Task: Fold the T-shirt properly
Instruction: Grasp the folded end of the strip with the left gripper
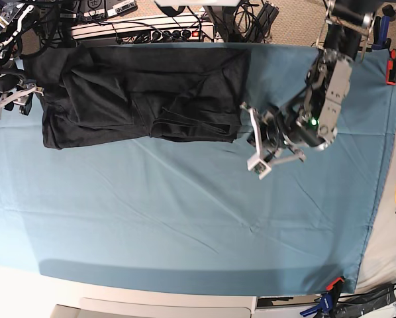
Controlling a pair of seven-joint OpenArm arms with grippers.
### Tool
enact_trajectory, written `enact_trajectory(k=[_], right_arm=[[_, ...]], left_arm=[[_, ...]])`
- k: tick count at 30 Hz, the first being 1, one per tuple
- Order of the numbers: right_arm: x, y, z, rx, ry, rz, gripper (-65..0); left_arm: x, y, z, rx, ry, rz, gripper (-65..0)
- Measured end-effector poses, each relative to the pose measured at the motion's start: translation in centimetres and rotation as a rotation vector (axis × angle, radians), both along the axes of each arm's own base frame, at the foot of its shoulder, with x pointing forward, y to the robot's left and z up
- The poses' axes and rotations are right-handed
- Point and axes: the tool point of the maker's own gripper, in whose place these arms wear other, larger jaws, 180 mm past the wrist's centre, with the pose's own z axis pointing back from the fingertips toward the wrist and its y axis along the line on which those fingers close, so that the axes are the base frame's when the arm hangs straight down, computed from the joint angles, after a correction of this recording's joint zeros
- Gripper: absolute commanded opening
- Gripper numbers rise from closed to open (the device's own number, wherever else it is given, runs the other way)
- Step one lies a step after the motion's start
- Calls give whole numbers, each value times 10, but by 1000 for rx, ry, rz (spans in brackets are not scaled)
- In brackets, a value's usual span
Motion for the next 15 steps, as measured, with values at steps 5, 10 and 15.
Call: enact_trajectory(k=[5,10,15], right_arm=[[0,0,0,0,0,0,-361],[0,0,0,0,0,0,-361],[0,0,0,0,0,0,-361]], left_arm=[[-20,-15,-8,-41,38,-5,-650],[-38,-39,-14,-108,83,-5,-650],[-49,-56,-15,-155,110,-1,-650]])
